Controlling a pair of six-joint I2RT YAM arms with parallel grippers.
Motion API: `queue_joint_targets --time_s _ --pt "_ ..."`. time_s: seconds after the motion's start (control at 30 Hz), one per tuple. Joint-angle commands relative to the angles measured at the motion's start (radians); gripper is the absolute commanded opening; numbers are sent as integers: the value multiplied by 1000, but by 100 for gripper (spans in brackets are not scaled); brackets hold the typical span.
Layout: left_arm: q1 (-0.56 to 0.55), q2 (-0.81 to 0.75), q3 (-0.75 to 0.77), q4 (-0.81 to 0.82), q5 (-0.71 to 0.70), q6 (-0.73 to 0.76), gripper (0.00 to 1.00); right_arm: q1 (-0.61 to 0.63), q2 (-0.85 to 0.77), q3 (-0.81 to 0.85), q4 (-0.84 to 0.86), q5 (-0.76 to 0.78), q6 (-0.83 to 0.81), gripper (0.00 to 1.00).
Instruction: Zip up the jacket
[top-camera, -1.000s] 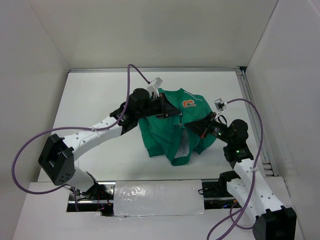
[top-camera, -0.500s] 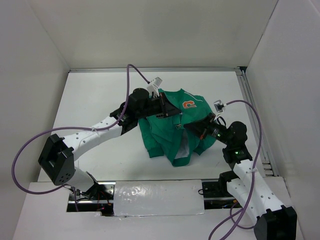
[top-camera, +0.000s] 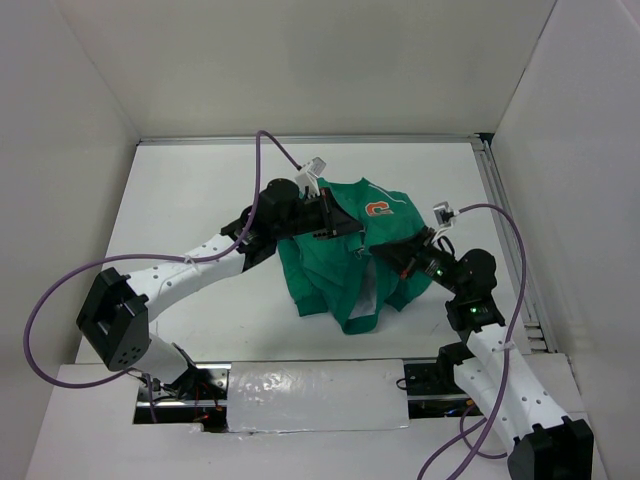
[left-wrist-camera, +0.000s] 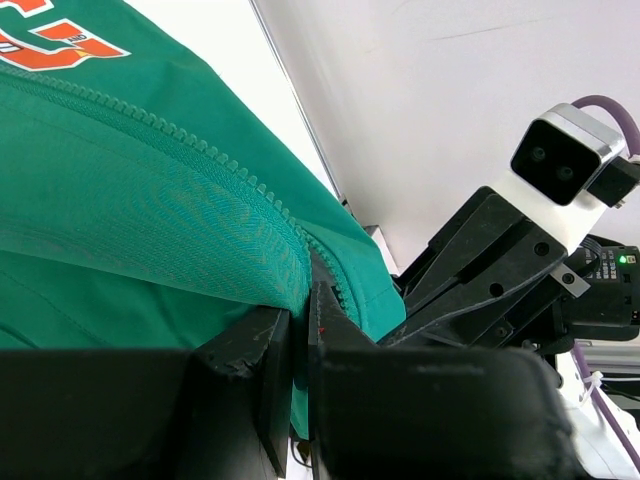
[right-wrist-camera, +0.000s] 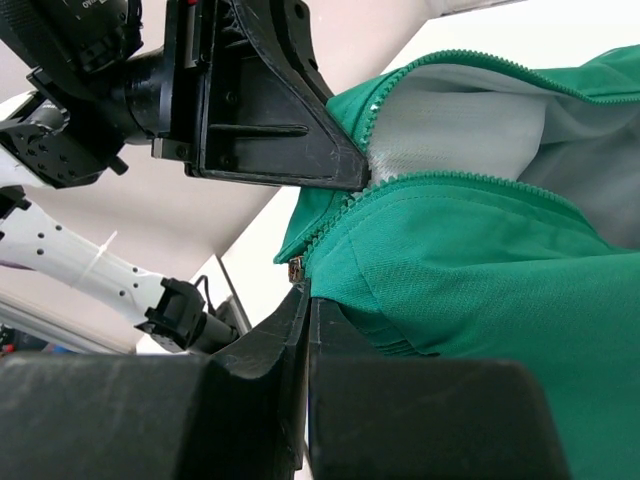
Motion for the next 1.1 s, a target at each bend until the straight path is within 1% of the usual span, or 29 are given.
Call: queue_joint_targets --time_s 0.0,0.13,0.33,0.8,1.07 --pt "-8 -32 4 71 1 -12 0 10 -16 22 11 -25 -26 0" --pt "-8 -41 9 74 -8 -7 0 10 -19 33 -66 -52 -54 0" --pt "-8 -55 5 77 -40 2 0 10 -38 30 -107 -56 -58 0" --pt "-8 -55 -19 112 -30 34 0 11 -41 24 -75 -12 40 0" --pt "-8 -58 -50 146 -16 59 0 10 -35 54 -144 8 38 0"
